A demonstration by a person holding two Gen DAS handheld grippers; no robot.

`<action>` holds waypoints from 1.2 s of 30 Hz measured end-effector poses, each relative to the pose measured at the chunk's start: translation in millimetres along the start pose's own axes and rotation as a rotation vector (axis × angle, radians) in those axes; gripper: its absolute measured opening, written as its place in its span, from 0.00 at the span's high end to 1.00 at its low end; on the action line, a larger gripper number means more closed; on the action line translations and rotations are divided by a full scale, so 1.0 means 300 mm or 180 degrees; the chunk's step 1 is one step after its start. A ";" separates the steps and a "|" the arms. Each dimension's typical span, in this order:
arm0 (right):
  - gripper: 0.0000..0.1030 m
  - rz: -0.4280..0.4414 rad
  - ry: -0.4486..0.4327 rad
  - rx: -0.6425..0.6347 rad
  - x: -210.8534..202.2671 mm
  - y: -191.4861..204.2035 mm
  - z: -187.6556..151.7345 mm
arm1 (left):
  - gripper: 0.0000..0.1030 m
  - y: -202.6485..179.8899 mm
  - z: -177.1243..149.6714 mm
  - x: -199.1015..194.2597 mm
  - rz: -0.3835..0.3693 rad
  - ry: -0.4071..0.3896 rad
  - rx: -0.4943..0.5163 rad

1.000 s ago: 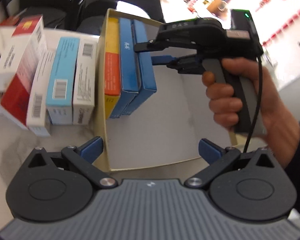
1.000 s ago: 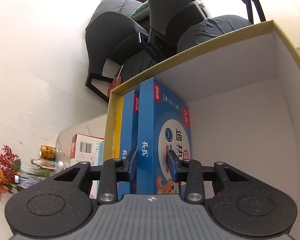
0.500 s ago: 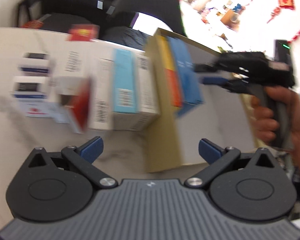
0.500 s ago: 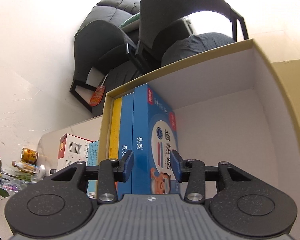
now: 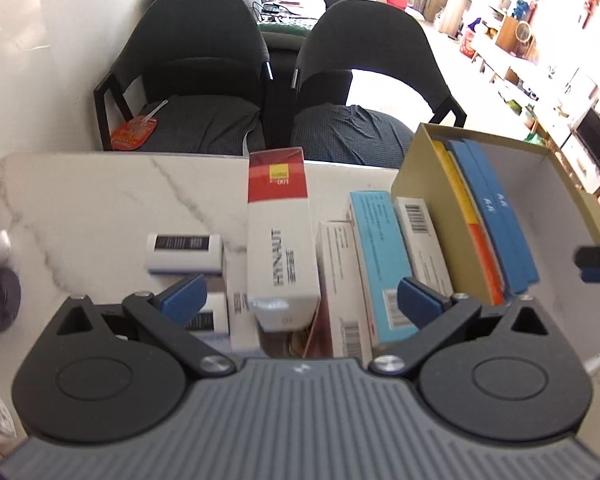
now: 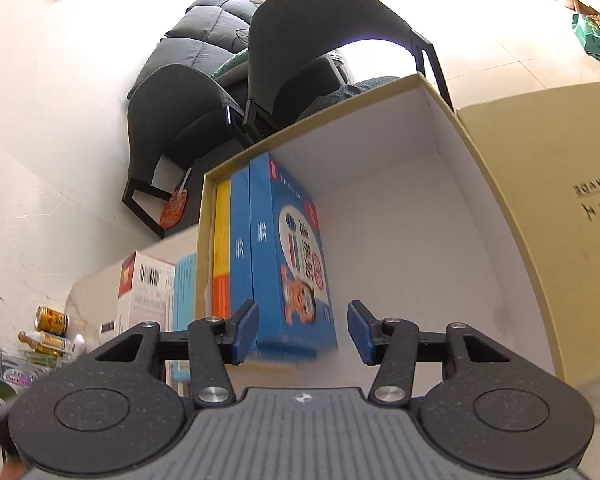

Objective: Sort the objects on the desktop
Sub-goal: 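Withdraw the open right tool from the shoe box, then lift the white box with red top in the left tool toward the right tool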

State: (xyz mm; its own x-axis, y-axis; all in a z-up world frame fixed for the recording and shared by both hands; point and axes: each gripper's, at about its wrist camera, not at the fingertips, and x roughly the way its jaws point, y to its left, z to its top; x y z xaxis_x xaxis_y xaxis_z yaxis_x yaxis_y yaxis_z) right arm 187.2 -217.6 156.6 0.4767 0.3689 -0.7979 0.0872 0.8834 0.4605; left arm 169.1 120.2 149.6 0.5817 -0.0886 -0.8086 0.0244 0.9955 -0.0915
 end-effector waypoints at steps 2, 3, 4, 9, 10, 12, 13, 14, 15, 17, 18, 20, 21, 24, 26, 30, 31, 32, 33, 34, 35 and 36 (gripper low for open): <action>0.48 -0.0026 -0.0020 0.0029 -0.027 -0.010 -0.021 | 0.00 -0.005 0.019 0.032 0.0052 0.0038 0.0069; 0.48 -0.0047 -0.0039 0.0043 -0.042 -0.018 -0.032 | 0.00 -0.008 0.025 0.047 0.0070 0.0057 0.0101; 0.48 -0.0072 -0.0057 0.0059 -0.057 -0.026 -0.042 | 0.00 -0.010 0.029 0.060 0.0095 0.0082 0.0135; 0.48 -0.0152 -0.0128 0.0218 -0.115 -0.080 -0.073 | 0.01 -0.011 0.028 0.092 0.0144 0.0117 0.0201; 0.48 -0.0174 -0.0148 0.0239 -0.125 -0.088 -0.077 | 0.05 -0.010 0.028 0.095 0.0139 0.0124 0.0197; 0.48 -0.0195 -0.0175 0.0284 -0.138 -0.103 -0.083 | 0.14 -0.008 0.028 0.099 0.0130 0.0148 0.0184; 0.48 -0.0203 -0.0183 0.0305 -0.143 -0.108 -0.085 | 0.19 -0.007 0.028 0.102 0.0118 0.0159 0.0183; 0.48 -0.0210 -0.0192 0.0326 -0.148 -0.114 -0.088 | 0.22 -0.007 0.029 0.107 0.0112 0.0174 0.0185; 0.48 -0.0213 -0.0196 0.0338 -0.151 -0.117 -0.089 | 0.23 -0.007 0.029 0.113 0.0113 0.0192 0.0184; 0.48 -0.0208 -0.0214 0.0339 -0.158 -0.116 -0.089 | 0.31 -0.009 0.031 0.125 0.0121 0.0226 0.0183; 0.48 -0.0205 -0.0226 0.0333 -0.163 -0.115 -0.088 | 0.33 -0.011 0.031 0.129 0.0123 0.0238 0.0185; 0.47 -0.0199 -0.0249 0.0321 -0.171 -0.112 -0.086 | 0.36 -0.017 0.036 0.137 0.0115 0.0253 0.0204; 0.47 -0.0196 -0.0253 0.0318 -0.174 -0.110 -0.085 | 0.36 -0.019 0.038 0.142 0.0110 0.0259 0.0216; 0.47 -0.0198 -0.0256 0.0313 -0.181 -0.109 -0.084 | 0.37 -0.024 0.043 0.158 0.0114 0.0296 0.0230; 0.47 -0.0204 -0.0257 0.0311 -0.185 -0.109 -0.085 | 0.37 -0.025 0.046 0.172 0.0122 0.0329 0.0237; 0.43 -0.0217 -0.0258 0.0307 -0.193 -0.110 -0.087 | 0.36 -0.028 0.047 0.196 0.0161 0.0371 0.0273; 0.43 -0.0220 -0.0259 0.0307 -0.195 -0.110 -0.087 | 0.38 -0.026 0.047 0.198 0.0160 0.0367 0.0268; 0.43 -0.0223 -0.0259 0.0306 -0.196 -0.110 -0.088 | 0.47 -0.023 0.050 0.195 0.0155 0.0357 0.0252; 0.43 -0.0226 -0.0259 0.0305 -0.198 -0.110 -0.088 | 0.57 -0.021 0.053 0.191 0.0155 0.0349 0.0236; 0.43 -0.0230 -0.0260 0.0304 -0.200 -0.110 -0.088 | 0.58 -0.019 0.057 0.185 0.0167 0.0347 0.0228; 0.43 -0.0229 -0.0258 0.0306 -0.201 -0.110 -0.090 | 0.58 -0.017 0.060 0.180 0.0172 0.0346 0.0228; 0.43 -0.0228 -0.0256 0.0309 -0.201 -0.111 -0.091 | 0.58 -0.014 0.060 0.177 0.0162 0.0341 0.0231</action>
